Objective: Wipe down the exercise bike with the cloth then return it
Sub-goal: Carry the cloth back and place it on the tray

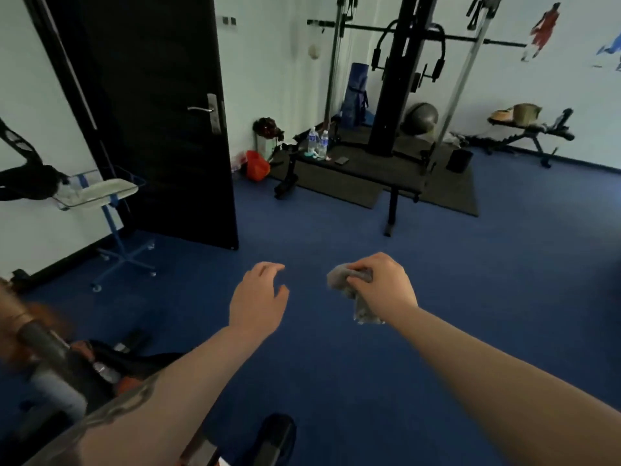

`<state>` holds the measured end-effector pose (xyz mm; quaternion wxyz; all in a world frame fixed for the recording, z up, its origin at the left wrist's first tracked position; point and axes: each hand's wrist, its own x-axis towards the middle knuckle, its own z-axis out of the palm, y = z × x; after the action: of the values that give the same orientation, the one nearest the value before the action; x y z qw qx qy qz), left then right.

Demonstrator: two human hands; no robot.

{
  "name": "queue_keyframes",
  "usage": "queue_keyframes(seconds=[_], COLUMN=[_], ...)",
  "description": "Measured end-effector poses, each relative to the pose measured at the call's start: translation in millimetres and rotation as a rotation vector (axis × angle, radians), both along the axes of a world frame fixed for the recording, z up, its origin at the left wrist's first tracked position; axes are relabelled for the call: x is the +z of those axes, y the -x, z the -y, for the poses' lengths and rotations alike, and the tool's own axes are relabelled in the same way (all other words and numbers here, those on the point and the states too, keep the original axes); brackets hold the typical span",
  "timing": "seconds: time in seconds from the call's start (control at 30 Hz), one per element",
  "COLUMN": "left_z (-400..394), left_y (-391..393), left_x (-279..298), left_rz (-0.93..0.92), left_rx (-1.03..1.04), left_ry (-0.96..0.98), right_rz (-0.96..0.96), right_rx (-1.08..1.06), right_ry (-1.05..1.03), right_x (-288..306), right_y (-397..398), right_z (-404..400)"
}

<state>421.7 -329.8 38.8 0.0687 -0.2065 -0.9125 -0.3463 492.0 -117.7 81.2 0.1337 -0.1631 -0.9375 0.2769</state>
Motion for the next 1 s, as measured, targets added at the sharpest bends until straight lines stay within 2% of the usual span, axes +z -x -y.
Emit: queue_keyframes(seconds=[0.2,0.37,0.67,1.0], left_z=[-47,-59,-12,41], left_y=[58,90,189,377], left_x=[2,9,-1,24], left_rz=[-0.01,0.045,0.052,-0.019], left_rx=[0.239,0.42,0.698,0.768], left_ry=[-0.024,-0.011,0.042,0.05], right_rz=[0.002,0.012,-0.026,-0.086], right_rx=[0.212,0.365,0.685,0.707], right_ry=[-0.037,-0.023,0.054,0.058], right_x=[-8,-9,-25,-3], right_y=[99,182,339,544], right_z=[-66,-84,-22,37])
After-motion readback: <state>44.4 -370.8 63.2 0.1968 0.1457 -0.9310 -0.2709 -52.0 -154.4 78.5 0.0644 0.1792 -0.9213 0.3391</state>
